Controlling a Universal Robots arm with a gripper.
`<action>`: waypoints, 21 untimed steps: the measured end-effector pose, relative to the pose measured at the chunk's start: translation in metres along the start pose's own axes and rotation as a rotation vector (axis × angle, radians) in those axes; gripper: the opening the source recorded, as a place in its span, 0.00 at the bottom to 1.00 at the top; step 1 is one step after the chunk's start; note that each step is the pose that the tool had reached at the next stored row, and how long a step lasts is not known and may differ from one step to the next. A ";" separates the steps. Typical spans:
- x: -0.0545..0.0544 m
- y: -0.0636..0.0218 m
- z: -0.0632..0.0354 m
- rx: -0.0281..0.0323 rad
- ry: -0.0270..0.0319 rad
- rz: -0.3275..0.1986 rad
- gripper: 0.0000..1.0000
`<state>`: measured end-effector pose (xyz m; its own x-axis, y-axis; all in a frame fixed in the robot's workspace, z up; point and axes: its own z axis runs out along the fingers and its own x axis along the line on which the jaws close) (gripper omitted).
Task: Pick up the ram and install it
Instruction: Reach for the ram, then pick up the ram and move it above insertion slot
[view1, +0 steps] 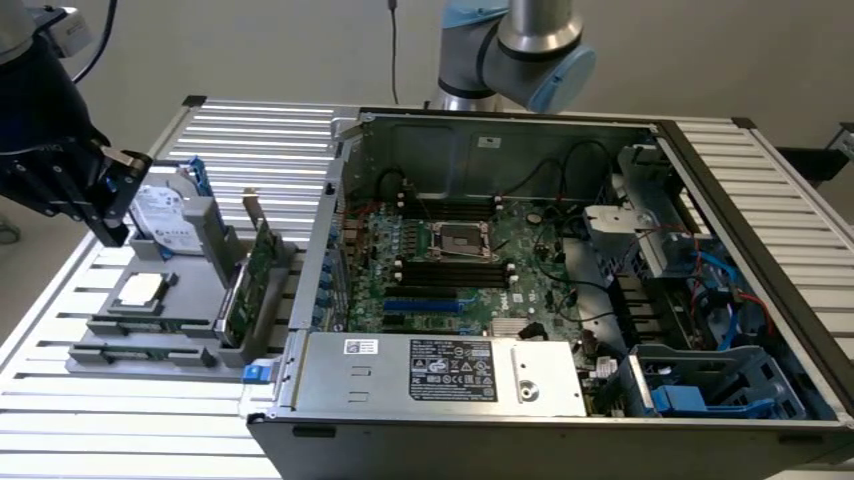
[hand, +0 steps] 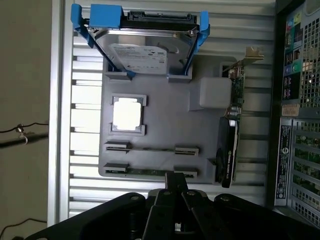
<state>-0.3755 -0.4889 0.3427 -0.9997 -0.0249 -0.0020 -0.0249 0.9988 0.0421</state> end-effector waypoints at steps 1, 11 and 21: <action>0.000 0.0000 0.0000 0.0000 -0.0001 0.000 0.11; 0.000 0.0000 0.0000 0.0000 0.0000 0.000 0.11; 0.001 -0.0002 0.0038 -0.0001 0.0053 -0.125 0.11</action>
<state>-0.3766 -0.4890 0.3389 -0.9887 -0.1497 -0.0019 -0.1497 0.9878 0.0420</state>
